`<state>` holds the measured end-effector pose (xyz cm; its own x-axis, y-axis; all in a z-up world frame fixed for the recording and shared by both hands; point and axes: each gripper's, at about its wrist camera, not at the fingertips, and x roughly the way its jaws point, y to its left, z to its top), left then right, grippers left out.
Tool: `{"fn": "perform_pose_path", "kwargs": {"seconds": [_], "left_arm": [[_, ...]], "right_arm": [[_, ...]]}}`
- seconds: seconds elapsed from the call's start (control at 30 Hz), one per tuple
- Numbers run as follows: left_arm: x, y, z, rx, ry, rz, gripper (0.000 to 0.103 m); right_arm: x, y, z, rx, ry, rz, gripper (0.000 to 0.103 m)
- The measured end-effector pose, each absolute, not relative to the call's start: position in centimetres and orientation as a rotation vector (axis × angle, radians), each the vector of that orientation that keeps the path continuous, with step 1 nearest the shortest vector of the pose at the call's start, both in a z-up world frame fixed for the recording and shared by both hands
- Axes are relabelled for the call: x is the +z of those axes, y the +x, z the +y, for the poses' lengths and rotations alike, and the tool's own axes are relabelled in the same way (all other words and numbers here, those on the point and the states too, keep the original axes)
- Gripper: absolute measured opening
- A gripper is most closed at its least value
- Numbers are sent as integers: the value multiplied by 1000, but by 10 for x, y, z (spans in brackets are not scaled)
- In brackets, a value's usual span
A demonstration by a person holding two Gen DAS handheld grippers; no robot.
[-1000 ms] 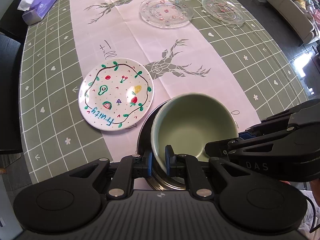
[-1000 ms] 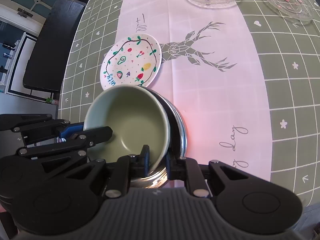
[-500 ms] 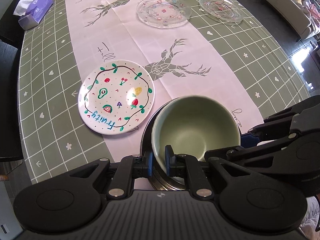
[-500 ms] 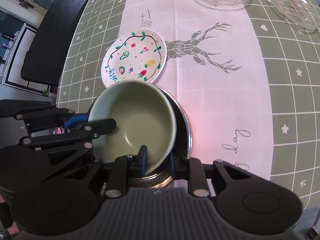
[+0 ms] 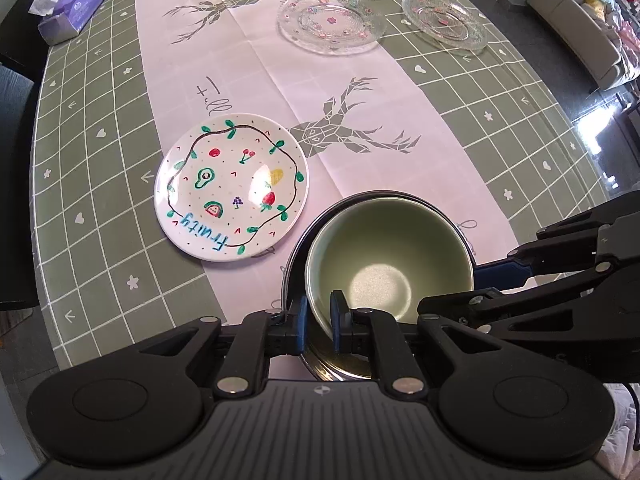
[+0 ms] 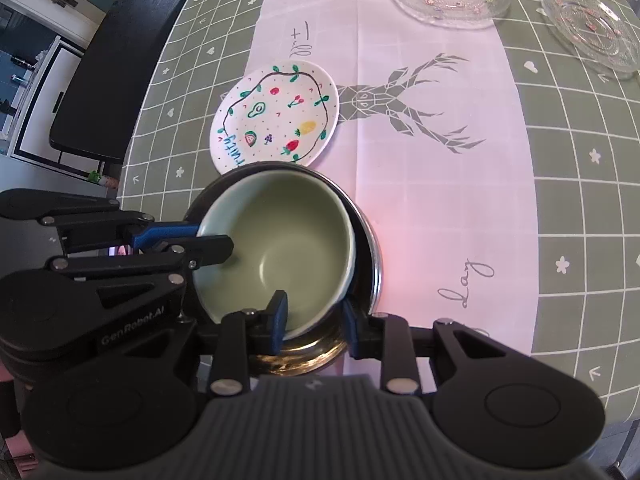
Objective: Organize plates and bowls
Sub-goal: 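Lower the sage-green bowl into the stacked bowls and open both grippers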
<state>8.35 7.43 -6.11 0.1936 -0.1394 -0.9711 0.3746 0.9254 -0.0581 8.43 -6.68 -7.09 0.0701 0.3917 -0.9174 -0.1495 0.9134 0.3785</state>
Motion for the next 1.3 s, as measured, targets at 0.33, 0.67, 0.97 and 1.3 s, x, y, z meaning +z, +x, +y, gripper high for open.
{"fn": "perform_pose_path", "kwargs": {"seconds": [0.33, 0.67, 0.97, 1.3], "left_arm": [[-37, 86, 82, -355, 179, 1253, 17], [-38, 85, 83, -346, 162, 1236, 21], [-41, 82, 85, -344, 162, 1245, 21], [-26, 89, 88, -362, 132, 1190, 21]], "right_arm": [[-42, 80, -76, 439, 156, 1365, 33], [-48, 85, -82, 420, 133, 1333, 3], [-56, 84, -81, 418, 132, 1334, 0], [-33, 90, -97, 446, 185, 1276, 4]]}}
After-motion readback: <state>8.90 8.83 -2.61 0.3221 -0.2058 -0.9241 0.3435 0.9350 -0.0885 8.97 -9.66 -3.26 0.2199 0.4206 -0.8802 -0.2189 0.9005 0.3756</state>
